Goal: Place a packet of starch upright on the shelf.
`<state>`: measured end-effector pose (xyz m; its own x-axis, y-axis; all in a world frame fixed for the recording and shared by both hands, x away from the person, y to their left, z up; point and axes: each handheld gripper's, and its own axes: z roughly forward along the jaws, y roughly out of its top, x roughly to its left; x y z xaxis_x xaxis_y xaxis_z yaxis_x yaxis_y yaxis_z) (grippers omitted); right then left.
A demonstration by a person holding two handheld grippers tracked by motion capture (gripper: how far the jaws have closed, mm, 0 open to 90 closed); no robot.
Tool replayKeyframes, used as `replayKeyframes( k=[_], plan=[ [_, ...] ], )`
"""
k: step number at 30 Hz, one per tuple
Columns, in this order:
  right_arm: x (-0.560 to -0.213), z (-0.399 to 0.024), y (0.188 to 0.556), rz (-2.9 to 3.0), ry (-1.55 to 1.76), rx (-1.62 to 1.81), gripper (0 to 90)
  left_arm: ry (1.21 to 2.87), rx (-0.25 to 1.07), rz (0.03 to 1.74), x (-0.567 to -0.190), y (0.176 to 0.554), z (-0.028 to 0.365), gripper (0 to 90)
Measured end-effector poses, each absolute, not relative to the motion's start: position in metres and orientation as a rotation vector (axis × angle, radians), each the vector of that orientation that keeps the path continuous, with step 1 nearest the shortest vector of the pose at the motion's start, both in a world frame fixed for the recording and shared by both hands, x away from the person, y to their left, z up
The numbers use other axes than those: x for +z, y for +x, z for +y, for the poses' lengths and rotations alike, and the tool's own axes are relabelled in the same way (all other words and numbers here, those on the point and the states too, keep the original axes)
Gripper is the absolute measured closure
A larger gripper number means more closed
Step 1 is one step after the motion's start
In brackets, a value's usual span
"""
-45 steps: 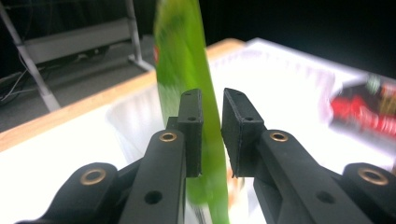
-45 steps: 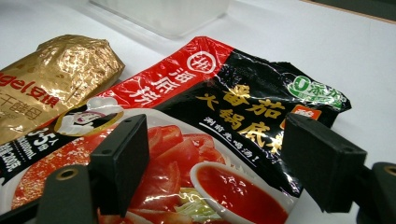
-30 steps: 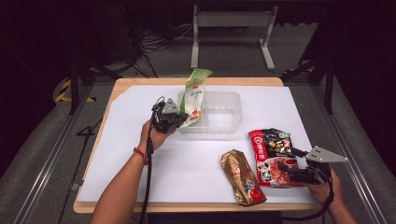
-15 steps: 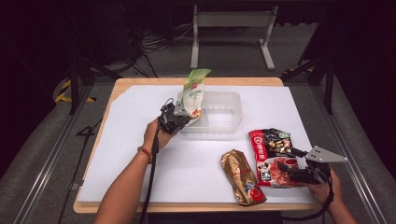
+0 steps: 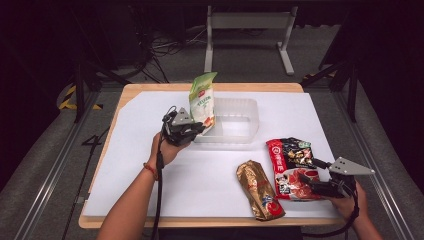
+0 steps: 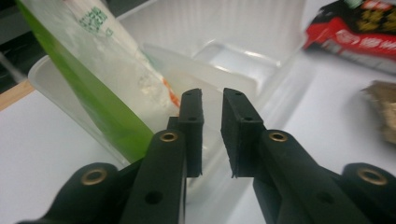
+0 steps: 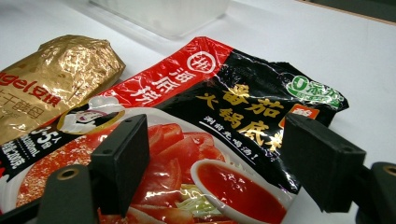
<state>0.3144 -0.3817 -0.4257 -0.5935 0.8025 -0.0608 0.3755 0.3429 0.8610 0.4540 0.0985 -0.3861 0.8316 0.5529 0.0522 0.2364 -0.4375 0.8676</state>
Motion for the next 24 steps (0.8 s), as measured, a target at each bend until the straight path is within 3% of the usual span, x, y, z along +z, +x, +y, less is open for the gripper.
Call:
replayKeyframes(
  k=[1, 3, 7, 15, 19, 24],
  plan=[
    [-0.426, -0.381, 0.315, 2.131, 1.028, 1.176, 24.1, 2.023, 0.396, 0.576, -0.385, 0.45, 0.103, 69.5],
    [-0.425, -0.381, 0.315, 2.133, 1.026, 1.174, 24.1, 2.014, 0.376, 0.568, -0.385, 0.441, 0.108, 57.0],
    [-0.425, -0.38, 0.315, 2.129, 1.029, 1.176, 24.1, 1.989, 0.309, 0.603, -0.391, 0.425, 0.118, 41.2],
    [-0.425, -0.379, 0.318, 2.132, 1.03, 1.171, 24.1, 2.054, 0.195, 0.613, -0.408, 0.411, 0.121, 30.2],
    [-0.424, -0.378, 0.32, 2.133, 1.023, 1.166, 24.1, 2.057, 0.228, 0.641, -0.417, 0.405, 0.122, 20.6],
    [-0.425, -0.377, 0.32, 2.14, 1.011, 1.155, 24.2, 2.066, 0.239, 0.64, -0.421, 0.4, 0.119, 18.3]
  ],
)
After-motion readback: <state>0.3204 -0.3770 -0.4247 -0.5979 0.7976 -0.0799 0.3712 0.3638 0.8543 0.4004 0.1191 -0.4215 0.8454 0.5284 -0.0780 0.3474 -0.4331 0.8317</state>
